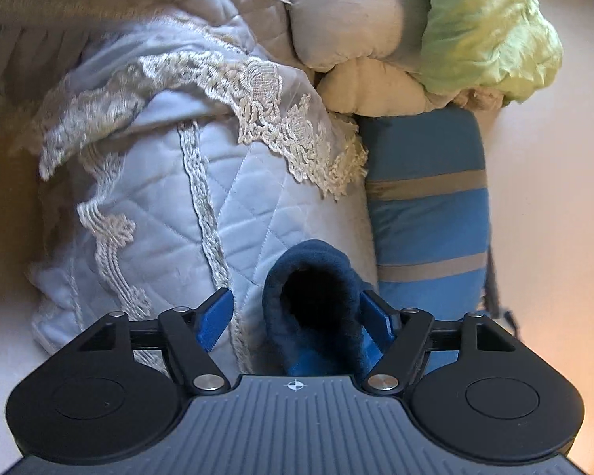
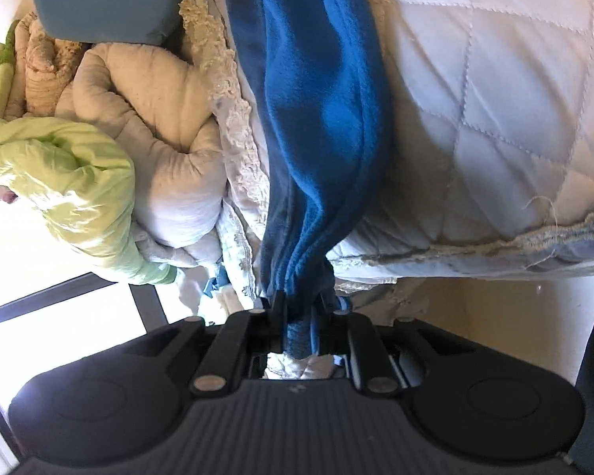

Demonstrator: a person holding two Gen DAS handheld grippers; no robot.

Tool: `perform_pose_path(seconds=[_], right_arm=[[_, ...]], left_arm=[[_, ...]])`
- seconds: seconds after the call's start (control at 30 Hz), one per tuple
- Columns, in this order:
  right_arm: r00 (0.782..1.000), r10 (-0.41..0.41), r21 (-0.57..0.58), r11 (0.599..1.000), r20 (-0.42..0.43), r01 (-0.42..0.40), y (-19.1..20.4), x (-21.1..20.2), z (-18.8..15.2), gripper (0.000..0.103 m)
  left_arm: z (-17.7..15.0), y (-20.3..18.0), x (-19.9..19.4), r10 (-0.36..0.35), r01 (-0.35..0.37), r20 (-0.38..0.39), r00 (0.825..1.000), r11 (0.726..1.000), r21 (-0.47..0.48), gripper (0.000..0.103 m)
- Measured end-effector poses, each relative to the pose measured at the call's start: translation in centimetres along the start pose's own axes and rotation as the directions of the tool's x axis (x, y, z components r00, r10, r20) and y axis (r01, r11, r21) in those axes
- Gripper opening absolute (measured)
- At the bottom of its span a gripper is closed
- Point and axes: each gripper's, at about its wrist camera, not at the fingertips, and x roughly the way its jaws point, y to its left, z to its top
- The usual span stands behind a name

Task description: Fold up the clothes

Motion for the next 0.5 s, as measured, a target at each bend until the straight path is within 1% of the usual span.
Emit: perform_pose_path(seconds=[0.07,0.17,0.23,0.3,0.43,0.5], right_arm=[[0.999,0.037,0.017,0.999,-0.009,-0.036,-0.3,0.0,0.2,0.012],[0.998,0.065,0.018,0.998,-0.022,-0.065,-0.4,0.4,0.3,0.011],[0.997,0.068,0.026,0.997,-0.035,-0.067,-0.4,1.0,0.3,0.011],[0.997,0.066,0.024,0.998,-0.042,-0.065,-0.6,1.2,0.3,0.011],[0.999,0.026,0.002,1.0,-0.04,-0.026,-0.8,1.3,0.4,0.011],[0.999,0.02,-0.008,1.0,-0.038,-0.02,-0.9,1.3,0.4,0.011]], left_arm=[[-0.1,0.7,0.1,-0.035,0.035,-0.004,0.999,0.997,-0.066,0.077],[-0.4,1.5,0.5,-0.07,0.068,-0.009,0.997,0.988,-0.14,0.079],[-0.5,1.6,0.9,-0.068,0.065,-0.015,0.998,0.986,-0.155,0.079],[-0.6,1.2,1.4,-0.053,0.049,-0.02,0.998,0.988,-0.145,0.079],[-0.3,0.8,2.0,-0.064,0.061,-0.015,0.998,0.989,-0.137,0.077],[-0.3,0.7,2.4,-0.061,0.056,-0.033,0.998,0.989,-0.14,0.069]])
